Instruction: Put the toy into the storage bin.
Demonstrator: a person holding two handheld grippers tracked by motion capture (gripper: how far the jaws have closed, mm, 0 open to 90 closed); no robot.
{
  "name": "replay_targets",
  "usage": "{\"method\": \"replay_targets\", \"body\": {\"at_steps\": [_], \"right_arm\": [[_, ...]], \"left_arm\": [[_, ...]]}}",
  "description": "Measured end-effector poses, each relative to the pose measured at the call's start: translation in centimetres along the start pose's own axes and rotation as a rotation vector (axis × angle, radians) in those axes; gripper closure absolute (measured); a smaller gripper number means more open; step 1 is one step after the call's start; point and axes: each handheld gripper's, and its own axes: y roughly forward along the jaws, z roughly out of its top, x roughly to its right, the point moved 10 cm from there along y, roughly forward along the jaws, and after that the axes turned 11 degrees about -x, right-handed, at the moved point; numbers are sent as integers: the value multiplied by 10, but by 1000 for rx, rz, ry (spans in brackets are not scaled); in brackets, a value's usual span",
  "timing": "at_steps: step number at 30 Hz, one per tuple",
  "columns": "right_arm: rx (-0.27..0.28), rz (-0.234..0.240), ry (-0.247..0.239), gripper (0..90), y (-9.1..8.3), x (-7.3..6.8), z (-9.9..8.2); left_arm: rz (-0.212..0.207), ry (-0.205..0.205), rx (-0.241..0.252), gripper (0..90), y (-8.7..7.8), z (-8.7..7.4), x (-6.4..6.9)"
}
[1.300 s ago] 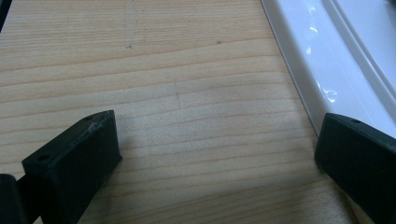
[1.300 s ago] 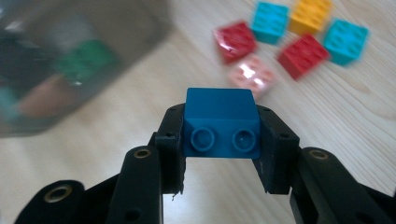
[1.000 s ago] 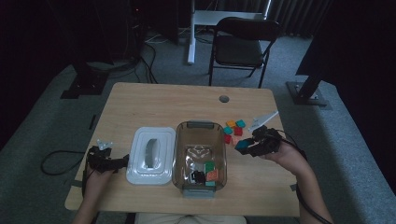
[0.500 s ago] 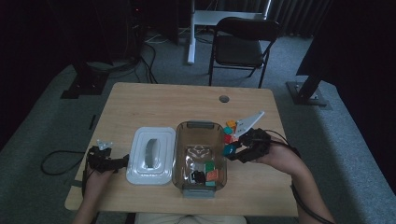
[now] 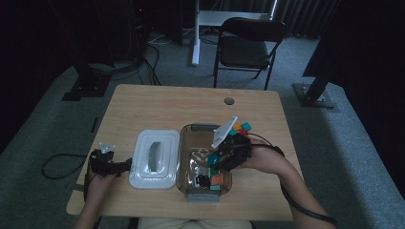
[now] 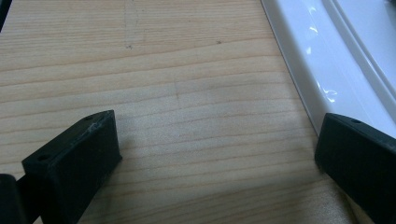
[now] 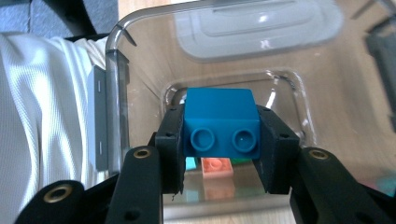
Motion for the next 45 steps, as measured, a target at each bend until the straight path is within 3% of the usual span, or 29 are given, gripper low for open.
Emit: {"method": "replay_targets", "body": {"at_steps": [11, 22, 25, 32, 38, 45], "right_arm": [[-75, 73, -34, 587, 39, -4, 12], [-210, 112, -44, 586, 83, -7, 7], [-243, 94, -52, 586, 90, -6, 6], [-283, 64, -38, 586, 98, -2, 4], [-295, 80, -39, 585, 98, -6, 1], [-336, 52, -26, 584, 101, -2, -9]], "left_arm": [[0, 0, 0, 5, 0, 0, 0], [-3, -2, 2, 5, 0, 0, 0], [-3, -1, 2, 4, 0, 0, 0], [-3, 1, 2, 5, 0, 0, 0], [-6, 2, 2, 5, 0, 0, 0], [-3, 1, 2, 5, 0, 0, 0]]}}
